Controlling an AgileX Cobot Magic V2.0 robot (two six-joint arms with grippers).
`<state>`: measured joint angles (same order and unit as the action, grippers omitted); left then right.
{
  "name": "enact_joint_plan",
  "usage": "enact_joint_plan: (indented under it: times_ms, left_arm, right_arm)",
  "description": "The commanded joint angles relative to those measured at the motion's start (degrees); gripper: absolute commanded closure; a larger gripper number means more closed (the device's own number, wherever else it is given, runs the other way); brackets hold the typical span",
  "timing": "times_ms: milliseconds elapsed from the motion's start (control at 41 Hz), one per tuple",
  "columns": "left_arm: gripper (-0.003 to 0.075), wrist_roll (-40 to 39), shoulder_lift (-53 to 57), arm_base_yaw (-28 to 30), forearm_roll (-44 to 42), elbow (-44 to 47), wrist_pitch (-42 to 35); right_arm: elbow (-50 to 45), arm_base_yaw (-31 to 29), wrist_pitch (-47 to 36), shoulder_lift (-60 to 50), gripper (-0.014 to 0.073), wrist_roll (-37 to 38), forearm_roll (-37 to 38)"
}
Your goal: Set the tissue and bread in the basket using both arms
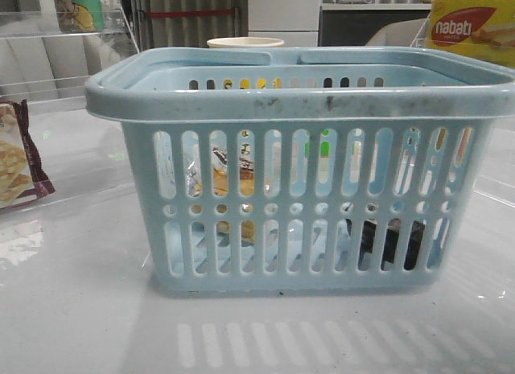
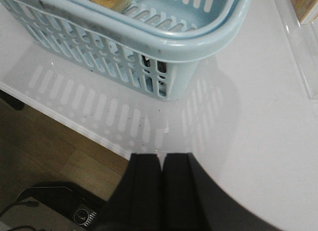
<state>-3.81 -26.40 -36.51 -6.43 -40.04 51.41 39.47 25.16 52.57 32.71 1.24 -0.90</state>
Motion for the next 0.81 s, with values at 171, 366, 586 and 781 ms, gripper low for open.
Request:
enact_joint_plan:
  times_ms: [171,366,586,781]
  left_arm:
    - [0.0629,-0.67,8.61,12.94,1.36,4.37,-18.02]
    - [0.0629,-0.56,16.32,23.95,4.93,16.81,-31.21]
    - [0.0629,-0.56,22.48,32.76,8.54,31.47,-42.78]
    - [0.0629,-0.56,26.05,35.30,8.54,39.57,-51.41]
  right_arm:
    - [1.36,-0.37,-3.16,-0.04,0.0537,0.14,0.50]
    - [1.36,-0.37,-3.16,-0.04,0.0537,0.14,0.50]
    - [1.36,-0.37,-3.16,-0.04,0.0537,0.14,0.50]
    - [1.36,-0.37,-3.16,-0.04,0.0537,0.14,0.50]
